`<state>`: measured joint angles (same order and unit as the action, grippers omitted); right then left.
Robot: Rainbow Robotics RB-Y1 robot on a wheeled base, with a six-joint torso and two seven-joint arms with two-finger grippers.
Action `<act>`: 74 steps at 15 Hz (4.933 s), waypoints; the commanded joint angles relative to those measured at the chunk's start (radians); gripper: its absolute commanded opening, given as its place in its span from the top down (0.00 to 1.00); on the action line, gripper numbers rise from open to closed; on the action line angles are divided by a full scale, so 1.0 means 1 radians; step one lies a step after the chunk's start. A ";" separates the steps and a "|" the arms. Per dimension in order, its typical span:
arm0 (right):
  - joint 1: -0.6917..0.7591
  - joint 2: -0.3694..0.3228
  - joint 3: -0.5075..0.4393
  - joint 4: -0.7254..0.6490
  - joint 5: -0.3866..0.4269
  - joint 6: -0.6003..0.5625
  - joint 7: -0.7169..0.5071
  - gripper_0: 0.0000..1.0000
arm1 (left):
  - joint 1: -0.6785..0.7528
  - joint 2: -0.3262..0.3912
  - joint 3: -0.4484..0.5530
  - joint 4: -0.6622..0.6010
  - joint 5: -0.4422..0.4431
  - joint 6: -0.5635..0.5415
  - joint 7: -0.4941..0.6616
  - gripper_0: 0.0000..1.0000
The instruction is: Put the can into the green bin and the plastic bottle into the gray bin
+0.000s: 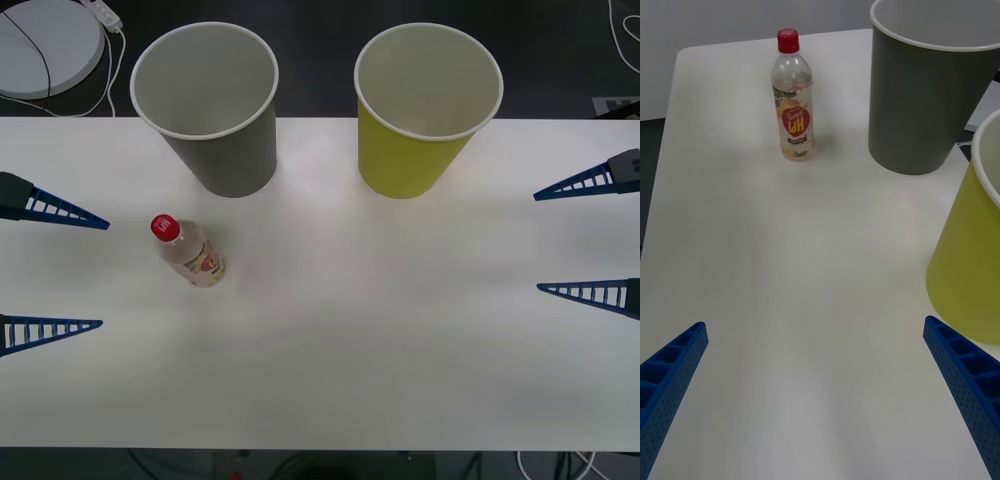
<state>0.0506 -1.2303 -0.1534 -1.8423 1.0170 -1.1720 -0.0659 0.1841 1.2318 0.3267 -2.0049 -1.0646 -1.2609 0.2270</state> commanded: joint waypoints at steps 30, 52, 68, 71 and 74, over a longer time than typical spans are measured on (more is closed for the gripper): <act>0.000 0.000 0.000 0.000 0.000 0.000 0.000 0.00 | 0.238 -0.225 -0.008 0.336 0.156 0.172 -0.477 0.00; 0.000 0.000 0.000 0.000 0.000 0.000 0.000 0.00 | 0.018 -0.456 -0.336 0.337 0.044 0.515 -0.512 0.00; 0.000 0.000 0.000 0.000 0.000 0.000 0.000 0.00 | -0.104 -0.537 -0.479 0.337 -0.034 0.752 -0.437 0.00; 0.000 0.000 0.000 0.000 0.000 0.000 0.000 0.00 | -0.118 -0.561 -0.479 0.337 -0.072 0.755 -0.417 0.00; 0.000 0.000 0.000 0.000 0.000 0.000 0.000 0.00 | -0.127 -0.583 -0.479 0.337 -0.118 0.756 -0.399 0.00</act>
<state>0.0506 -1.2303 -0.1534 -1.8423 1.0170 -1.1719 -0.0659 0.0573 0.6535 -0.1519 -1.6662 -1.1765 -0.5044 -0.1748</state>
